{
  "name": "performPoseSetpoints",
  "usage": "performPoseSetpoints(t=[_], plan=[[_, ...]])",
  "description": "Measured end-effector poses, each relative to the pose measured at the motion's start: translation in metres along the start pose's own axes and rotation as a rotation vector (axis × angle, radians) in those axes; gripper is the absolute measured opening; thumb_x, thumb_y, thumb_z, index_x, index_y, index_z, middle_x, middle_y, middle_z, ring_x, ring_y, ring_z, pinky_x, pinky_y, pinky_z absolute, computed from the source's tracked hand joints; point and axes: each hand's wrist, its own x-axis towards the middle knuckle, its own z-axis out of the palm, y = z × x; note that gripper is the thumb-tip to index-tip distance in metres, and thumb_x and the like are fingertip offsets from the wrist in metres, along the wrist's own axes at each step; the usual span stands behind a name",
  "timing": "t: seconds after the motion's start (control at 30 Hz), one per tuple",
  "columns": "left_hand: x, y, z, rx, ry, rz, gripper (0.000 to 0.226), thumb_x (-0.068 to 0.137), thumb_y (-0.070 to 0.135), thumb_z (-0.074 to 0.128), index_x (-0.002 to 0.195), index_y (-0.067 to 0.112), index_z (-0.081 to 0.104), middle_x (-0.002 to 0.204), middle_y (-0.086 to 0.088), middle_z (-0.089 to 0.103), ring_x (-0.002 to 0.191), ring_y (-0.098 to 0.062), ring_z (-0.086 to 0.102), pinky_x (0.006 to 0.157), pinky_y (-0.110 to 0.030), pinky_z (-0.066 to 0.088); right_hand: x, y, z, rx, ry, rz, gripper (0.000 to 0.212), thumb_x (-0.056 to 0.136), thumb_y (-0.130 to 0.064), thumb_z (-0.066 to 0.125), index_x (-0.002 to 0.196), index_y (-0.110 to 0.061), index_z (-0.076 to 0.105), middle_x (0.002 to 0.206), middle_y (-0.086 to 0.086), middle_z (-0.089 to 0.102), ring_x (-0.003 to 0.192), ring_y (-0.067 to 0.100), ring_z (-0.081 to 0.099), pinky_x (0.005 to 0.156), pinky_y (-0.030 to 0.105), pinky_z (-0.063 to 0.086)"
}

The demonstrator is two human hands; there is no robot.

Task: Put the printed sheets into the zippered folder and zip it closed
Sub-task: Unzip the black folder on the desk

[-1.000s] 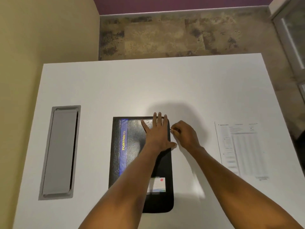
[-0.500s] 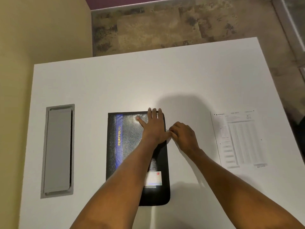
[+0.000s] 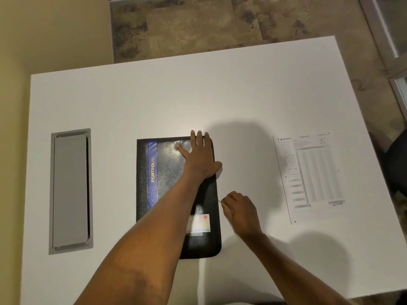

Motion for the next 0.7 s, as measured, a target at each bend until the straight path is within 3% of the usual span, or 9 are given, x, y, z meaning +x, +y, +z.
performPoseSetpoints(t=[0.13, 0.27, 0.4, 0.53, 0.7], plan=[[-0.001, -0.001, 0.003, -0.011, 0.012, 0.009, 0.111, 0.09, 0.056, 0.063, 0.165, 0.008, -0.002, 0.174, -0.012, -0.004, 0.16, -0.034, -0.015, 0.111, -0.086, 0.006, -0.043, 0.002, 0.014, 0.048, -0.024, 0.027, 0.021, 0.105, -0.028, 0.053, 0.111, -0.018, 0.071, 0.112, -0.002, 0.069, 0.096, 0.017, 0.062, 0.086, 0.023, 0.045], [-0.007, -0.006, 0.007, -0.045, 0.069, 0.035, 0.112, 0.091, 0.053, 0.064, 0.165, 0.008, -0.007, 0.174, -0.012, -0.009, 0.161, -0.03, -0.015, 0.114, -0.083, 0.005, -0.076, -0.002, 0.028, 0.099, -0.05, 0.068, 0.018, 0.105, -0.029, 0.053, 0.109, -0.022, 0.069, 0.109, -0.007, 0.067, 0.091, 0.011, 0.058, 0.085, 0.024, 0.052], [-0.041, -0.028, 0.02, -0.025, 0.169, 0.186, 0.103, 0.095, 0.054, 0.058, 0.166, 0.01, -0.003, 0.175, -0.012, -0.008, 0.161, -0.028, -0.014, 0.12, -0.076, -0.001, -0.084, -0.007, 0.03, 0.144, -0.01, 0.118, 0.014, 0.104, -0.027, 0.058, 0.107, -0.021, 0.07, 0.105, -0.005, 0.069, 0.087, 0.013, 0.063, 0.082, 0.028, 0.058], [-0.104, -0.064, 0.053, 0.01, 0.138, 0.33, 0.104, 0.094, 0.065, 0.056, 0.167, 0.019, -0.003, 0.175, -0.006, -0.012, 0.16, -0.025, -0.018, 0.124, -0.07, 0.003, -0.084, -0.013, 0.022, 0.156, 0.026, 0.102, 0.013, 0.103, -0.022, 0.059, 0.103, -0.018, 0.071, 0.101, -0.003, 0.07, 0.085, 0.015, 0.065, 0.079, 0.035, 0.059], [-0.188, -0.117, 0.098, 0.094, 0.045, 0.387, 0.118, 0.083, 0.091, 0.041, 0.167, 0.023, -0.006, 0.173, -0.005, -0.02, 0.159, -0.026, -0.023, 0.124, -0.069, -0.005, -0.088, -0.019, 0.011, 0.114, 0.028, 0.093, 0.015, 0.101, -0.016, 0.057, 0.096, -0.015, 0.071, 0.097, 0.002, 0.069, 0.082, 0.024, 0.066, 0.073, 0.044, 0.058]])
